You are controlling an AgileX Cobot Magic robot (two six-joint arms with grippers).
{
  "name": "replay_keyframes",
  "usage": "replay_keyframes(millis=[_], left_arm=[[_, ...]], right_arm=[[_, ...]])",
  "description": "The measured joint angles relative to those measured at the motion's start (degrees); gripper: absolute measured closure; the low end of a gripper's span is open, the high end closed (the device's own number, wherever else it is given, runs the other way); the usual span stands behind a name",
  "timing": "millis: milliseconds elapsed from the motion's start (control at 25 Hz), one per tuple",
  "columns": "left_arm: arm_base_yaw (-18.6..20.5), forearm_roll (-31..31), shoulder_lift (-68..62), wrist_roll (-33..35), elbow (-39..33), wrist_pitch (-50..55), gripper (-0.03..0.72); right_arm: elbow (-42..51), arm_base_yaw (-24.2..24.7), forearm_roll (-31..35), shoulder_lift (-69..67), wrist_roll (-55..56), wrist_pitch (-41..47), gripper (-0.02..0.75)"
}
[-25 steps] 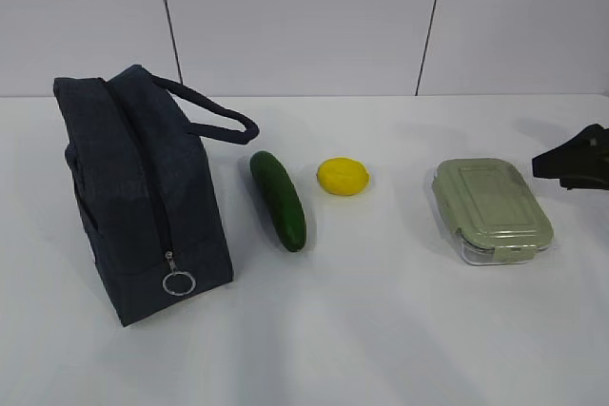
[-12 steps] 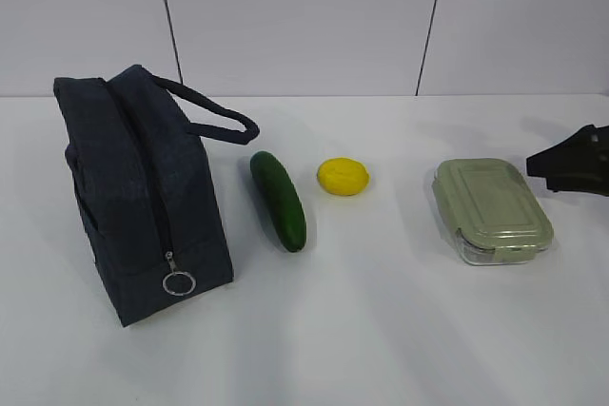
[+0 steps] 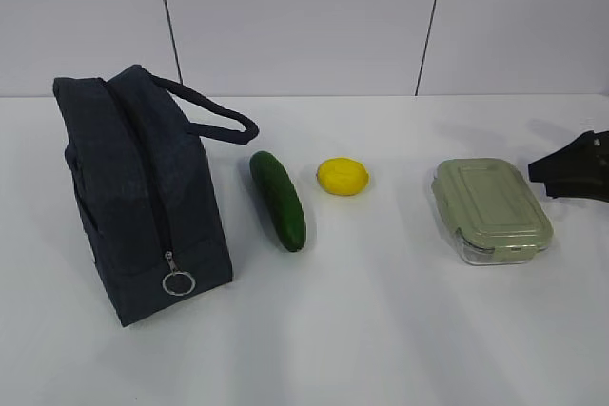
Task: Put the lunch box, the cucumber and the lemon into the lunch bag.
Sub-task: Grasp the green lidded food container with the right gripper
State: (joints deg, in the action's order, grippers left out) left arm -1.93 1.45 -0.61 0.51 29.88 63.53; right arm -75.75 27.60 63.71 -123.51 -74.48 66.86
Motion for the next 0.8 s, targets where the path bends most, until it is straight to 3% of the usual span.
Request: replay_keyframes(millis=[680, 800], left_arm=[[0.0, 0.0, 0.0, 0.0, 0.0, 0.0, 0.445], [0.0, 0.0, 0.0, 0.0, 0.0, 0.0, 0.445]], right_arm=[[-0.79, 0.09, 0.44, -2.48, 1.17, 0.11, 0.221], [-0.79, 0.09, 0.7, -2.48, 1.51, 0.11, 0.181]])
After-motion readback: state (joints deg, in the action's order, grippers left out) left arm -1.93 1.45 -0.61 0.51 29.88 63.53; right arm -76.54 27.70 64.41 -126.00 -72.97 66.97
